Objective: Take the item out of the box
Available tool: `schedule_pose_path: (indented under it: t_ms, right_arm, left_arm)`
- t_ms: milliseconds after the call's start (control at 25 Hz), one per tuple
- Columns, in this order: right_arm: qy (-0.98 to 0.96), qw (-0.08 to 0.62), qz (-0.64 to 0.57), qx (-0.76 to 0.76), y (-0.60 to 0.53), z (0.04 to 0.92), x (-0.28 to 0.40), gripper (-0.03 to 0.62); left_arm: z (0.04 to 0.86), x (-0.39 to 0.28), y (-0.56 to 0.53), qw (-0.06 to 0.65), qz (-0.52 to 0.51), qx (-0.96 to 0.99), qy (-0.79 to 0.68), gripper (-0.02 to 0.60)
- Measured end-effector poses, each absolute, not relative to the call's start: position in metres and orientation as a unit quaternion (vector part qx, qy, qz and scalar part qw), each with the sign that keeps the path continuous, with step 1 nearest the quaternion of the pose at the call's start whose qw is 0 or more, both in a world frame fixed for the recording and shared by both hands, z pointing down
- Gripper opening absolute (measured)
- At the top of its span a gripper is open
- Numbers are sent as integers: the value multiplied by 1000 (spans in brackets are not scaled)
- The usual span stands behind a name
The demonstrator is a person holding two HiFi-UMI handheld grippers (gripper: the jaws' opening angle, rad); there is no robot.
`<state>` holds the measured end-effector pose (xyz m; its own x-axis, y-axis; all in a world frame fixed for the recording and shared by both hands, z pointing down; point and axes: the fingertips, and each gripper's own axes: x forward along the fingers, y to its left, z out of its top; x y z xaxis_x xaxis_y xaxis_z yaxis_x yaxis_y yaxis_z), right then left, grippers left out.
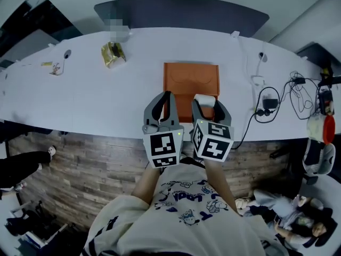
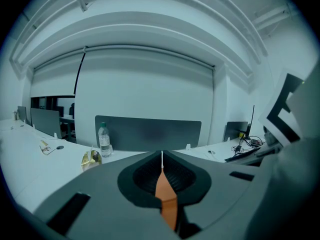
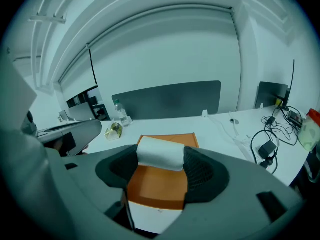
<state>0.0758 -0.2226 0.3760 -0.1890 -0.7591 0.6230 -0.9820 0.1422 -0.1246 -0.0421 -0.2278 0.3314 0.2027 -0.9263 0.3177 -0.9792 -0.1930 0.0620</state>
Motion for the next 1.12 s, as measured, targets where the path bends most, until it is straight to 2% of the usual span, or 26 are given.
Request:
schedule_pose_path:
  t_ms: [1120]
  right_arm:
    - [-754, 167, 194, 604, -230, 319, 70, 287]
  left_arm:
    - [298, -48, -225, 100, 85, 763, -633, 21]
